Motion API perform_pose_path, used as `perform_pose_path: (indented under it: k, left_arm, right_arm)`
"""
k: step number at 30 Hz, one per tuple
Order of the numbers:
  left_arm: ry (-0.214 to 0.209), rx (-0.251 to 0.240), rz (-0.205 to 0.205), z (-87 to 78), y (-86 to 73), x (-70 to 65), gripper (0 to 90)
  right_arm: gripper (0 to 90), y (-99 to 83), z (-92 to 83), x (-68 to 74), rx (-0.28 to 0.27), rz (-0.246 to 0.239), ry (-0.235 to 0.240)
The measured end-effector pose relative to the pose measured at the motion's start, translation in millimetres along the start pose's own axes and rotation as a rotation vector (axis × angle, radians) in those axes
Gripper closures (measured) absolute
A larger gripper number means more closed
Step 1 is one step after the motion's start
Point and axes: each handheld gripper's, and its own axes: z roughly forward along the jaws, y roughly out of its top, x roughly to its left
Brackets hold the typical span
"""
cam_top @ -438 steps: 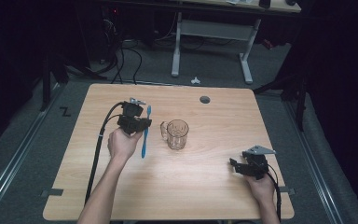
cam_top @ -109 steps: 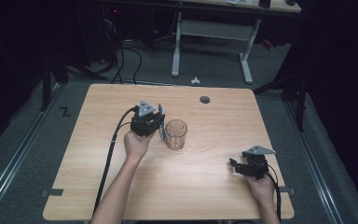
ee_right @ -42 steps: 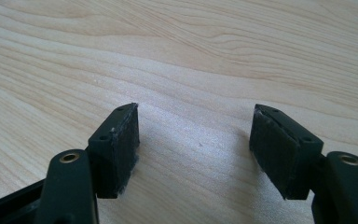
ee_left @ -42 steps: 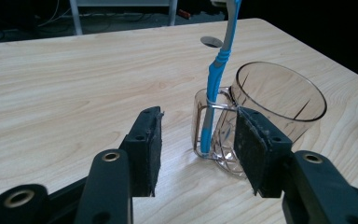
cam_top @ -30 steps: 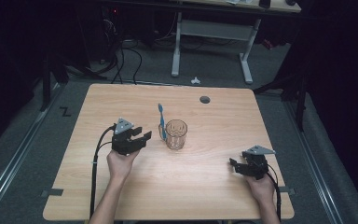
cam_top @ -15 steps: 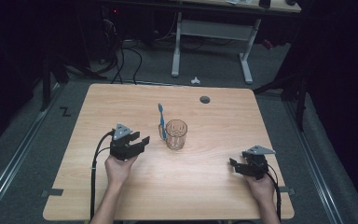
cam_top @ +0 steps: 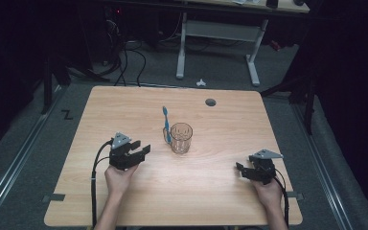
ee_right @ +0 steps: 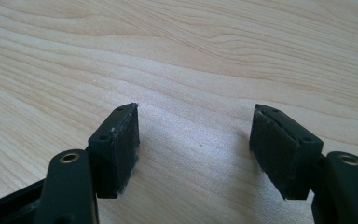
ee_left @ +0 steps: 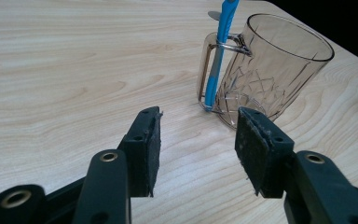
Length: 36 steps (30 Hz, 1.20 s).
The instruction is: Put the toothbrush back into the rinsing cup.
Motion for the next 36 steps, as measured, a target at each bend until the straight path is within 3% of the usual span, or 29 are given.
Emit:
perform_pose_path:
  k: [10,15,25,36]
  left_arm:
    - [-0.001,0.018,-0.017,0.8,-7.8,2.0,50.7]
    - [-0.008,0.035,-0.057,1.8,-16.1,6.5,49.9]
    - [0.001,0.054,-0.072,1.4,-26.2,9.0,49.5]
    - [0.068,0.094,-0.038,4.3,-36.7,9.1,48.5]
  right_arm:
    - [33.5,0.0,0.0,0.0,0.0,0.0,0.0]
    - [33.5,0.0,0.0,0.0,0.0,0.0,0.0]
    - [33.5,0.0,0.0,0.0,0.0,0.0,0.0]
    - [33.5,0.0,0.0,0.0,0.0,0.0,0.0]
